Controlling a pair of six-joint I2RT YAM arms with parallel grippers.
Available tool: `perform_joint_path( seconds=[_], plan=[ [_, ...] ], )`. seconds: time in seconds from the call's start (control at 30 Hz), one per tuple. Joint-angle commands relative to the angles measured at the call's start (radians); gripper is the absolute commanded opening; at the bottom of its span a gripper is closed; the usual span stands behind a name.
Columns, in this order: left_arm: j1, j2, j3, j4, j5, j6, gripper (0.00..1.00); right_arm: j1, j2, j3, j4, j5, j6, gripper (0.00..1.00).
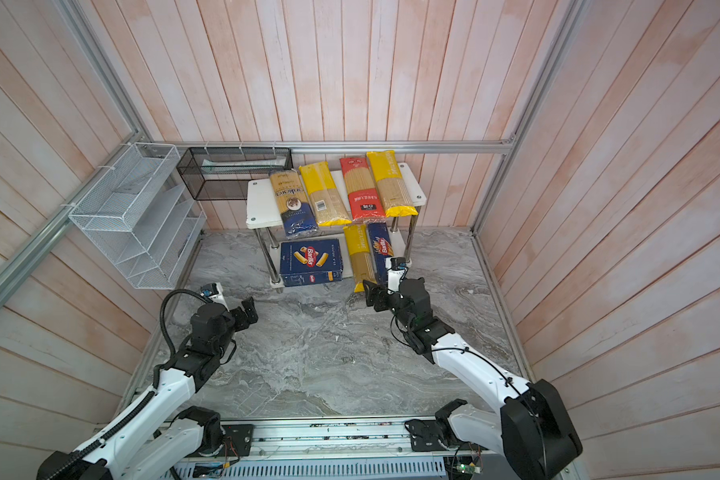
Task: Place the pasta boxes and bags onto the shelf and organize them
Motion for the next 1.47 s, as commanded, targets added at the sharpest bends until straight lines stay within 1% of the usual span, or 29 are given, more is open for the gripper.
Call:
perform_joint_path(
  seconds=[0.0, 0.07, 0.1, 0.13, 0.17, 0.2, 0.23, 0.3, 0.33, 0.37, 0.43, 0.47, 0.5, 0.53, 0.57, 0.6, 0.63, 0.67, 0.7, 0.73, 0.77, 0.8, 0.83, 0.9, 1.0, 1.43],
  plan=[
    [0.050, 0.028, -0.044, 0.223, -0.049, 0.078, 1.00, -0.069, -0.034, -0.074, -0.001, 0.280, -0.121, 0.84],
    [0.063, 0.057, -0.072, 0.334, -0.062, 0.132, 1.00, -0.111, -0.057, -0.127, 0.062, 0.393, -0.150, 0.90],
    [0.066, 0.078, -0.090, 0.397, -0.063, 0.178, 1.00, -0.128, -0.059, -0.166, 0.127, 0.474, -0.164, 0.93],
    [0.066, 0.098, -0.108, 0.462, -0.075, 0.225, 1.00, -0.150, -0.057, -0.203, 0.195, 0.512, -0.176, 0.94],
    [0.073, 0.126, -0.133, 0.531, -0.103, 0.259, 1.00, -0.187, -0.049, -0.242, 0.269, 0.514, -0.191, 0.94],
    [0.089, 0.157, -0.156, 0.609, -0.117, 0.277, 1.00, -0.230, -0.032, -0.271, 0.317, 0.486, -0.187, 0.95],
    [0.112, 0.184, -0.175, 0.665, -0.093, 0.296, 1.00, -0.269, -0.017, -0.281, 0.333, 0.450, -0.174, 0.95],
    [0.145, 0.246, -0.211, 0.787, 0.002, 0.355, 1.00, -0.333, 0.031, -0.297, 0.371, 0.375, -0.153, 0.95],
    [0.150, 0.278, -0.227, 0.848, 0.051, 0.389, 1.00, -0.354, 0.065, -0.326, 0.452, 0.313, -0.177, 0.95],
    [0.151, 0.316, -0.235, 0.904, 0.080, 0.409, 1.00, -0.360, 0.107, -0.366, 0.574, 0.269, -0.216, 0.95],
    [0.155, 0.373, -0.225, 0.971, 0.127, 0.430, 1.00, -0.361, 0.200, -0.438, 0.843, 0.206, -0.273, 0.94],
    [0.166, 0.403, -0.220, 1.007, 0.175, 0.427, 0.99, -0.358, 0.235, -0.460, 0.952, 0.185, -0.301, 0.94],
    [0.182, 0.427, -0.203, 1.014, 0.203, 0.402, 1.00, -0.357, 0.253, -0.466, 0.985, 0.180, -0.332, 0.94],
    [0.193, 0.460, -0.182, 1.011, 0.237, 0.375, 1.00, -0.367, 0.275, -0.457, 0.971, 0.193, -0.313, 0.94],
    [0.204, 0.513, -0.178, 1.068, 0.272, 0.367, 1.00, -0.393, 0.314, -0.453, 0.991, 0.189, -0.287, 0.95],
    [0.205, 0.572, -0.168, 1.092, 0.269, 0.363, 1.00, -0.415, 0.357, -0.457, 1.036, 0.186, -0.263, 0.95],
    [0.207, 0.667, -0.161, 1.174, 0.260, 0.358, 1.00, -0.428, 0.414, -0.449, 1.080, 0.200, -0.239, 0.96],
    [0.210, 0.685, -0.151, 1.201, 0.250, 0.370, 1.00, -0.429, 0.461, -0.437, 1.140, 0.228, -0.242, 0.96],
    [0.217, 0.638, -0.111, 1.020, 0.286, 0.354, 1.00, -0.426, 0.461, -0.423, 1.129, 0.242, -0.246, 0.98],
    [0.229, 0.636, -0.085, 0.998, 0.313, 0.353, 1.00, -0.428, 0.425, -0.409, 1.042, 0.239, -0.226, 0.98],
    [0.230, 0.663, -0.114, 1.091, 0.310, 0.352, 1.00, -0.429, 0.395, -0.386, 0.941, 0.233, -0.217, 0.98],
    [0.230, 0.653, -0.117, 1.077, 0.310, 0.350, 1.00, -0.439, 0.391, -0.382, 0.922, 0.214, -0.213, 0.98],
    [0.229, 0.637, -0.099, 1.019, 0.305, 0.350, 1.00, -0.444, 0.401, -0.385, 0.948, 0.215, -0.210, 0.98],
    [0.229, 0.649, -0.107, 1.053, 0.303, 0.350, 1.00, -0.443, 0.405, -0.388, 0.957, 0.219, -0.206, 0.98],
    [0.230, 0.640, -0.097, 1.021, 0.304, 0.350, 1.00, -0.444, 0.400, -0.384, 0.941, 0.214, -0.209, 0.98],
    [0.231, 0.643, -0.097, 1.023, 0.304, 0.350, 0.99, -0.444, 0.399, -0.384, 0.942, 0.213, -0.209, 0.98]
  ],
)
